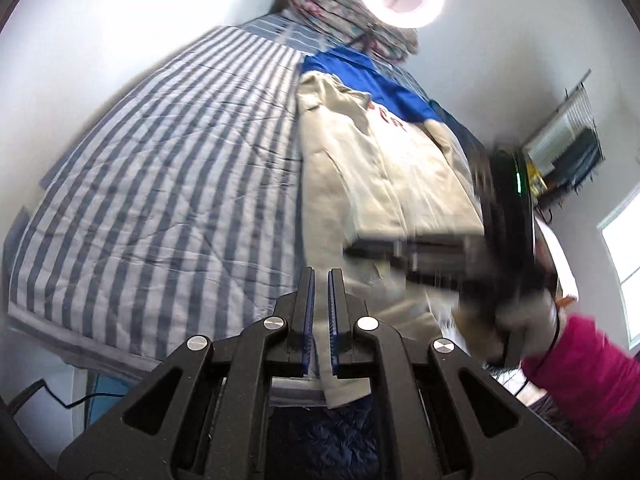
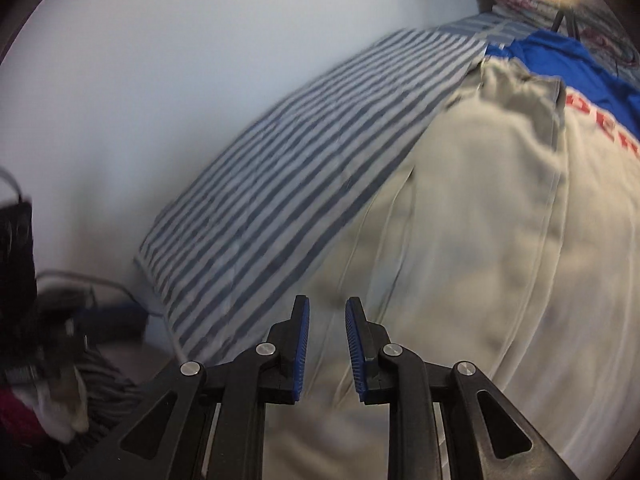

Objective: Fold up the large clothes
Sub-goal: 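Release the jacket with both tools and pull them back, then grasp the blue cuff of the other sleeve with the right tool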

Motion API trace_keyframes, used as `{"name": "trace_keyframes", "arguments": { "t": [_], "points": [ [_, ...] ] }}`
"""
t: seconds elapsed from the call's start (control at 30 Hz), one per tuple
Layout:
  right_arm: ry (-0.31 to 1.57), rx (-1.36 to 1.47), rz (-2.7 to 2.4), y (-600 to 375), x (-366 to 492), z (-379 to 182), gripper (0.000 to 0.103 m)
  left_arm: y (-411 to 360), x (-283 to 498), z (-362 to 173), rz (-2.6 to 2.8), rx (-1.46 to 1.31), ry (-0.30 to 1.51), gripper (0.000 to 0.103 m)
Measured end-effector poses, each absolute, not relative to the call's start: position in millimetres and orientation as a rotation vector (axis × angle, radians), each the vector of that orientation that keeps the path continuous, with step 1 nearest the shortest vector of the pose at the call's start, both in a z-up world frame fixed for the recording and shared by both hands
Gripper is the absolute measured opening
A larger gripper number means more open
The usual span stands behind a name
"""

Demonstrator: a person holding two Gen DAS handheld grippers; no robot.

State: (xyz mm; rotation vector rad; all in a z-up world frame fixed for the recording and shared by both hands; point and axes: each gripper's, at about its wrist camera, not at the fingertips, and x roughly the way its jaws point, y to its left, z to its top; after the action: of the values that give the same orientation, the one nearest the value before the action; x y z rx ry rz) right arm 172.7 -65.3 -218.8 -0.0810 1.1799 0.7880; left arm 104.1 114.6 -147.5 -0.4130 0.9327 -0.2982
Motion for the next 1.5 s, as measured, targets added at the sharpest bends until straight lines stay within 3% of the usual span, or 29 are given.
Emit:
{"name": "trace_keyframes", "arguments": {
  "t": [0.17, 0.43, 0.8, 0.97, 1.03, 1.1, 1.17, 1.27, 1.5],
  "points": [
    [1.142, -0.146, 0.735, -58.5, 146.2, -241.8, 0.020, 111.0, 104.1, -141.7, -0.296, -0.397, 0.920, 0.003],
    [1.113, -0.129, 0.778, -60.8, 103.1, -206.7, 0.020, 106.6, 111.9, -139.5, -0.294, -0.411, 0.904, 0.003],
    [1.152, -0.160, 0.775, -64.0, 65.3, -215.8, 0.021, 84.9, 122.3, -132.3, -0.320, -0.396, 0.911, 0.003],
    [1.129, -0.061, 0.777, -93.4, 64.3, -197.2, 0.028, 68.3, 124.8, -119.1, -0.349, -0.359, 0.894, 0.003],
    [1.091, -0.057, 0.741, -112.3, 63.3, -184.2, 0.032, 59.9, 127.5, -118.2, -0.363, -0.355, 0.904, 0.007],
    [1.061, -0.047, 0.699, -133.6, 62.8, -172.9, 0.037, 47.8, 132.0, -118.4, -0.390, -0.357, 0.925, 0.027],
    [1.036, -0.029, 0.646, -158.6, 61.4, -162.5, 0.047, 33.3, 135.1, -116.3, -0.424, -0.345, 0.934, 0.035],
    [1.005, -0.011, 0.562, -194.0, 57.4, -148.7, 0.056, 6.9, 138.3, -110.9, -0.468, -0.291, 0.936, 0.037],
    [0.961, 0.077, 0.352, -284.7, 51.2, -132.0, 0.059, -48.7, 154.3, -104.2, -0.588, -0.246, 0.953, 0.043]
  ]
}}
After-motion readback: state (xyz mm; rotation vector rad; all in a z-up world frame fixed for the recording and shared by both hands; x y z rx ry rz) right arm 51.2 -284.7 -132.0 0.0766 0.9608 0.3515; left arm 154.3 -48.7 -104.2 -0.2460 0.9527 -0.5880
